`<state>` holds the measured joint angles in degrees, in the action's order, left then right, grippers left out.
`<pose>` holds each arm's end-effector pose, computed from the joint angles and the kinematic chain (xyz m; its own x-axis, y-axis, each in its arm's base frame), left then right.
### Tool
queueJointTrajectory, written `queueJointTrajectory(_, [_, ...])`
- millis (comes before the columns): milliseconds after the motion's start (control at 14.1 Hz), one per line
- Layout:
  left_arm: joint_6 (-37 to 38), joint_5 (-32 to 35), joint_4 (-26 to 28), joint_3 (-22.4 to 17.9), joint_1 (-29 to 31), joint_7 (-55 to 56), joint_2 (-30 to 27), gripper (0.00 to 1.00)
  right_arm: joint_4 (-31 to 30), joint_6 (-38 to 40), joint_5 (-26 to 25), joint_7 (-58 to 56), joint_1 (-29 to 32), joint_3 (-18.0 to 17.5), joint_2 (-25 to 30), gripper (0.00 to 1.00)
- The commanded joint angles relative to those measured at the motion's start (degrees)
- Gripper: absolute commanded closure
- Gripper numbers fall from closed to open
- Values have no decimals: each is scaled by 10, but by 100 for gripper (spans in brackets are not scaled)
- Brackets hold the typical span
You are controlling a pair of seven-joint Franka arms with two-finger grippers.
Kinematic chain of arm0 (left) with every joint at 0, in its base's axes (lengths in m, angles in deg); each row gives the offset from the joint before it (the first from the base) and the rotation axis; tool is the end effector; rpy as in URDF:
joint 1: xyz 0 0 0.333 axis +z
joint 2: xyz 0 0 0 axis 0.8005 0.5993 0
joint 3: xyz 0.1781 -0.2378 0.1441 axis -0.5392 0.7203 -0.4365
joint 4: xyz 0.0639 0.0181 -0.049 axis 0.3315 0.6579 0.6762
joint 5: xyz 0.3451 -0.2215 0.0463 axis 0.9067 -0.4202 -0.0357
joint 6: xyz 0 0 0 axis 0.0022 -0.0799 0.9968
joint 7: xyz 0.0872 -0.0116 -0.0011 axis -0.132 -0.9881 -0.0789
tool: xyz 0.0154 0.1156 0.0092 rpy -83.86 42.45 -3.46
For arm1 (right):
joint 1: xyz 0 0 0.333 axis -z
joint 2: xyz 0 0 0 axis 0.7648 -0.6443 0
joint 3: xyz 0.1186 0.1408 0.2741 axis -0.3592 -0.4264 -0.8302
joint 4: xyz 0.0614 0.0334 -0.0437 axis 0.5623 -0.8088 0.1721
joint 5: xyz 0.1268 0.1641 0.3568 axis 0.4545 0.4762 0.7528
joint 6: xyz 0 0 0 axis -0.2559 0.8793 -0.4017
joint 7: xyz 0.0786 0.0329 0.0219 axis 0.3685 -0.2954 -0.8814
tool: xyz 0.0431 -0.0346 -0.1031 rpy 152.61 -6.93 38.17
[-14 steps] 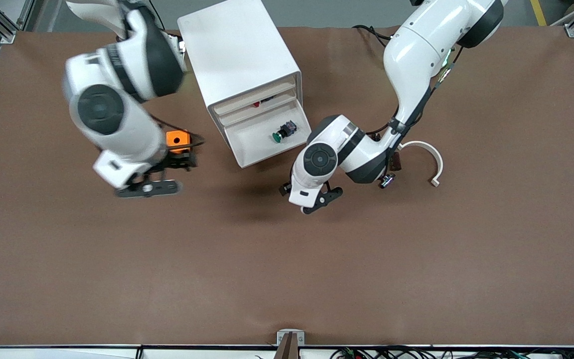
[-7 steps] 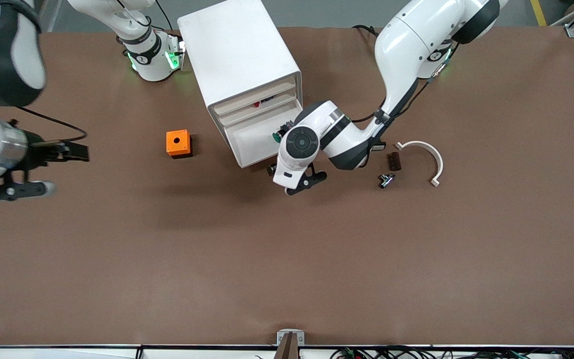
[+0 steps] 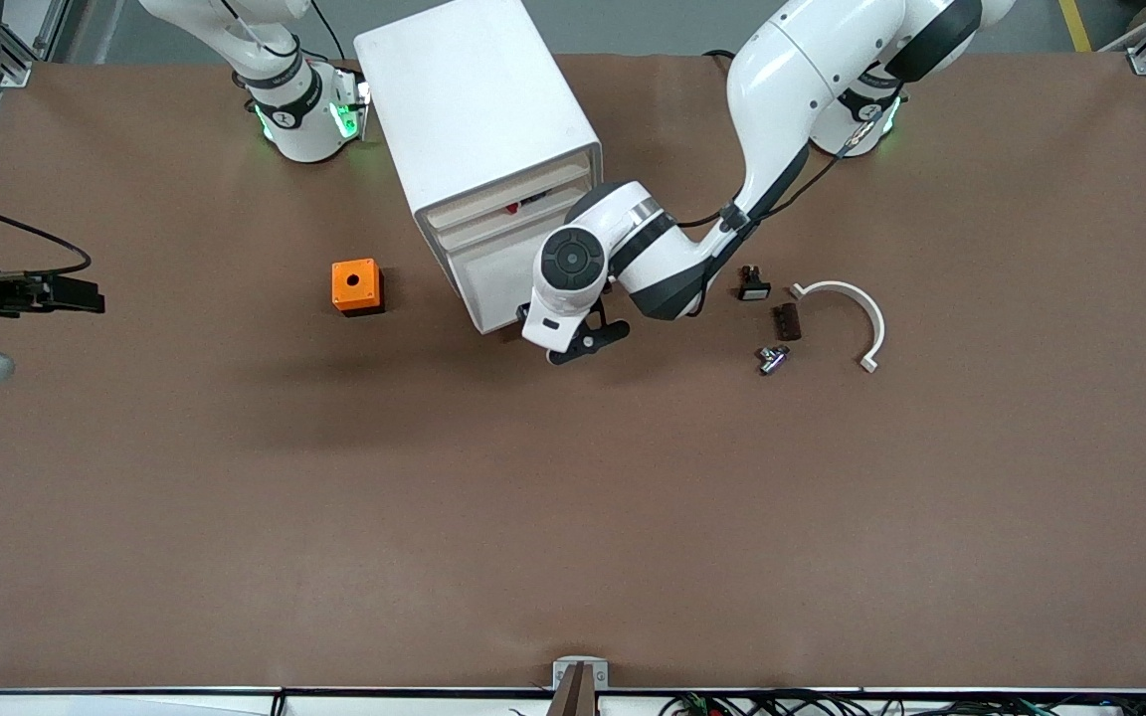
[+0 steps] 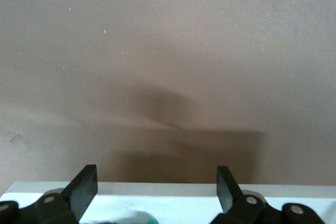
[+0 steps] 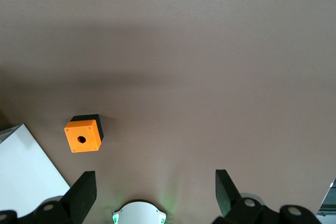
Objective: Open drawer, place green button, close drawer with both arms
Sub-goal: 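Push the drawer shut into the cabinet with the left gripper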
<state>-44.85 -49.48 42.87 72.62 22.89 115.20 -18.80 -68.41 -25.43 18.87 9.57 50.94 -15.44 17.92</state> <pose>0.4765 -0.5625 0.2335 0.8770 0.3890 -0.2821 0.3953 -0.9178 -0.0368 0.6276 -0.0440 0.5601 0.9576 0.0511 -0.2835 0.0646 -0.9972 0.0386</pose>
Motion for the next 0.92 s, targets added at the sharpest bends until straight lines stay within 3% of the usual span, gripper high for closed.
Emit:
queueJointTrajectory(0, [-7,-23,13,0,-10,14,-7,0,3,-1,-13,1,14,-10,0,0])
queueJointTrajectory(426, [-2,-97,15,0,-32,15,10,0,4,-7,-13,41,8,-11,-1,0])
queueJointTrajectory(851, [12,-169,20,1,-42,10,16,0,46,24,-12,40,8,-12,3,0])
